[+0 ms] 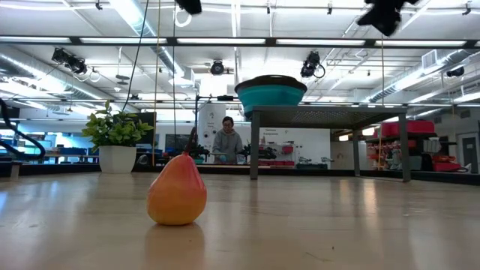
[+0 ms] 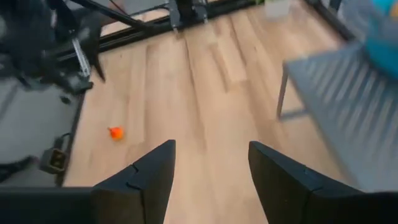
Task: Pick & Place Fruit
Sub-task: Put the pear into the strainer bowl
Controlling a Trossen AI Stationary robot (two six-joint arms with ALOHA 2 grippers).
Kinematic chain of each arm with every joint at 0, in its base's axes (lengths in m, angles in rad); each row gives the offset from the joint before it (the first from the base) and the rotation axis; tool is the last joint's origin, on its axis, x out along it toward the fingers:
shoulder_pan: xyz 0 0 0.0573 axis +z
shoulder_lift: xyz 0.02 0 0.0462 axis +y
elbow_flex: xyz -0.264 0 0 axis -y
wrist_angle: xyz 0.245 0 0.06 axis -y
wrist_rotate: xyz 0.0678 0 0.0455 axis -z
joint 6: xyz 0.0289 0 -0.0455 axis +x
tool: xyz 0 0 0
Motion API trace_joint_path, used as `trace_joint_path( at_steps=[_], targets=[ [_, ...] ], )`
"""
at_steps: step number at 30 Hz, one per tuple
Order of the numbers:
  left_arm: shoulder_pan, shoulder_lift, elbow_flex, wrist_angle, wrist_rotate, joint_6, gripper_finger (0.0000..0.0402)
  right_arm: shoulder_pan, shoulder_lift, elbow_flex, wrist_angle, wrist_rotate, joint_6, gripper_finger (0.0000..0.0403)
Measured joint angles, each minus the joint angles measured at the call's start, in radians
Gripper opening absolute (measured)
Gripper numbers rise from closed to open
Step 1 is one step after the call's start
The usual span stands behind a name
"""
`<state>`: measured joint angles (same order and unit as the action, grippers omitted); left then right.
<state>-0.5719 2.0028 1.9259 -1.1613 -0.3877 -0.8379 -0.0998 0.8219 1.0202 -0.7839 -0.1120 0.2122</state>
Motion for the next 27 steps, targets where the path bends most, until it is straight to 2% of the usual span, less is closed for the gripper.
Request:
trace_joint_path(
  at_steps=[6,13,16,23,25,27],
  targets=[
    [-0.121,0.196,0.000,0.202,-0.052,-0.065,0.0276,0.050,-0.168,-0.118,-0.002,-0.005,0.181,0.0210],
    [-0.161,0.296,0.000,0.190,-0.224,-0.507,0.0304,0.065,-0.240,-0.119,-0.001,-0.023,0.254,0.0210],
    [-0.169,0.299,-0.001,0.167,-0.306,-0.627,0.0312,0.065,-0.250,-0.119,-0.002,-0.047,0.256,0.0210],
    [-0.197,0.322,-0.003,-0.036,-0.407,-0.752,0.0316,0.069,-0.243,-0.120,-0.004,-0.049,0.255,0.0210],
    [-0.197,0.328,-0.021,0.021,-0.433,-0.744,0.0316,0.069,-0.241,-0.120,-0.004,-0.050,0.256,0.0210],
    [-0.190,0.335,-0.059,0.162,-0.440,-0.681,0.0316,0.069,-0.239,-0.120,-0.004,-0.049,0.266,0.0210]
  ],
)
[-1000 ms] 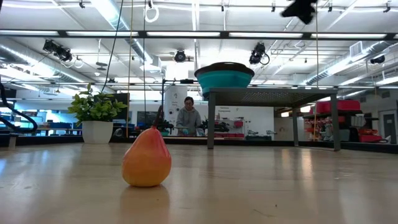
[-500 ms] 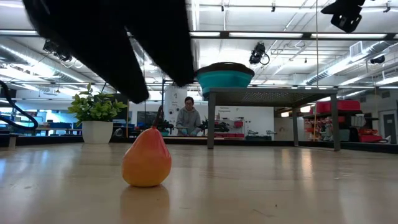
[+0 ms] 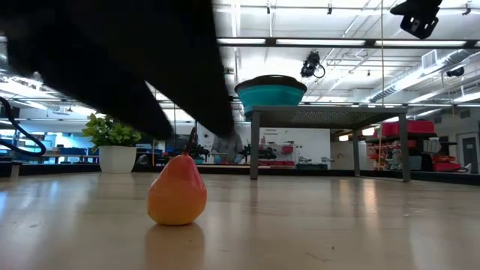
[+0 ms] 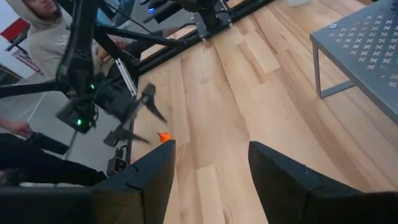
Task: Pick & Place Fruit
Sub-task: Put the pear into the strainer bowl
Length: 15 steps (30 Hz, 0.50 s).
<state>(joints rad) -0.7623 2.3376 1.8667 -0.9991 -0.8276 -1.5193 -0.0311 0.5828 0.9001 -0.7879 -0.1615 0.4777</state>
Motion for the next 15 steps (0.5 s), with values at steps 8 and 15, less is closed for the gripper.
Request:
trace_joint_path(
  at_steps=[8,15],
  targets=[
    [0.036,0.002,-0.126,0.228,0.041,0.023,0.0316,0.000,0.001,0.000,0.006,0.002,0.035,0.0210],
    [0.027,0.002,-0.153,0.226,0.053,0.012,0.0312,0.000,0.011,0.000,0.014,0.003,0.059,0.0210]
  ],
)
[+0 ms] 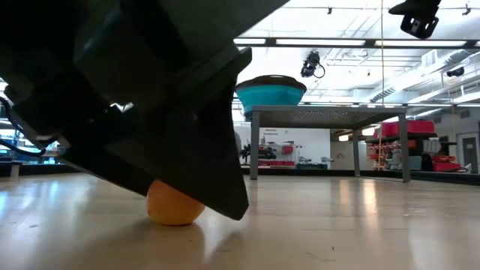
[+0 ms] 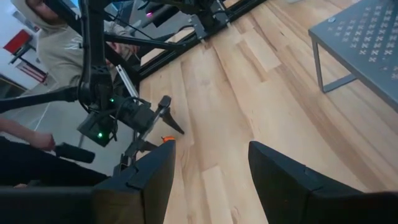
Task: Pick & Place Fruit
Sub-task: Put the pear into the strainer bowl
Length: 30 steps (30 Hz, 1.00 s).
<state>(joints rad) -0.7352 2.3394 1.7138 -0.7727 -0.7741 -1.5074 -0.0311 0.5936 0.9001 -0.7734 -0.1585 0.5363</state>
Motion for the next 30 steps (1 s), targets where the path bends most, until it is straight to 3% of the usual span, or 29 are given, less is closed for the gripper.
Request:
trace_joint_path(
  at_steps=[17,23,30],
  targets=[
    [-0.012,0.000,0.001,0.005,0.022,-0.011,0.0153,0.000,0.048,0.000,0.044,0.000,0.010,0.0210],
    [0.006,-0.011,0.060,0.007,0.053,0.008,0.0136,0.000,0.048,0.000,0.046,-0.008,0.034,0.0210],
    [0.130,-0.127,0.166,0.004,0.028,0.258,0.0136,0.005,0.054,0.000,0.051,-0.062,0.034,0.0210]
  ],
)
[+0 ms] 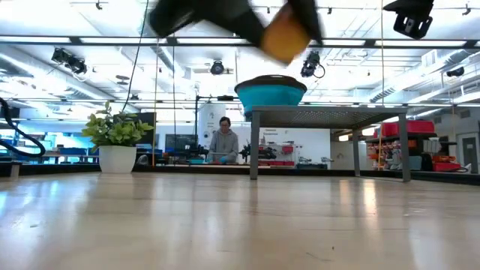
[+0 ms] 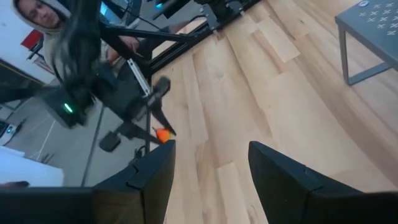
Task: Pick & Place Fruit
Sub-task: Put the pear into the strainer bowl
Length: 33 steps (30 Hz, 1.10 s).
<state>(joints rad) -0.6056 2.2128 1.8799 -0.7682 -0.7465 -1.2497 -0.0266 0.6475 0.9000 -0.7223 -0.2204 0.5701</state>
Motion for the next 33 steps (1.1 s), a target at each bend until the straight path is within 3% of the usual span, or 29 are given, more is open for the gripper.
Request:
trace_joint_path(
  at_steps=[6,13,17,25,33],
  targets=[
    [0.204,-0.125,0.065,0.065,0.045,0.330,0.0135,0.049,0.000,0.000,-0.014,0.001,-0.003,0.0210],
    [0.546,-0.179,0.222,0.239,0.316,0.720,0.0136,0.155,0.000,0.000,-0.049,0.065,0.052,0.0210],
    [0.737,-0.179,0.300,0.216,0.370,0.844,0.0137,0.227,0.000,0.000,-0.047,0.163,0.106,0.0210],
    [0.993,-0.178,0.287,0.056,0.438,0.887,0.0139,0.319,0.016,0.000,0.015,0.366,0.192,0.0210],
    [1.068,-0.171,0.276,0.012,0.505,0.845,0.0139,0.337,0.062,0.000,0.103,0.521,0.227,0.0210]
  ],
)
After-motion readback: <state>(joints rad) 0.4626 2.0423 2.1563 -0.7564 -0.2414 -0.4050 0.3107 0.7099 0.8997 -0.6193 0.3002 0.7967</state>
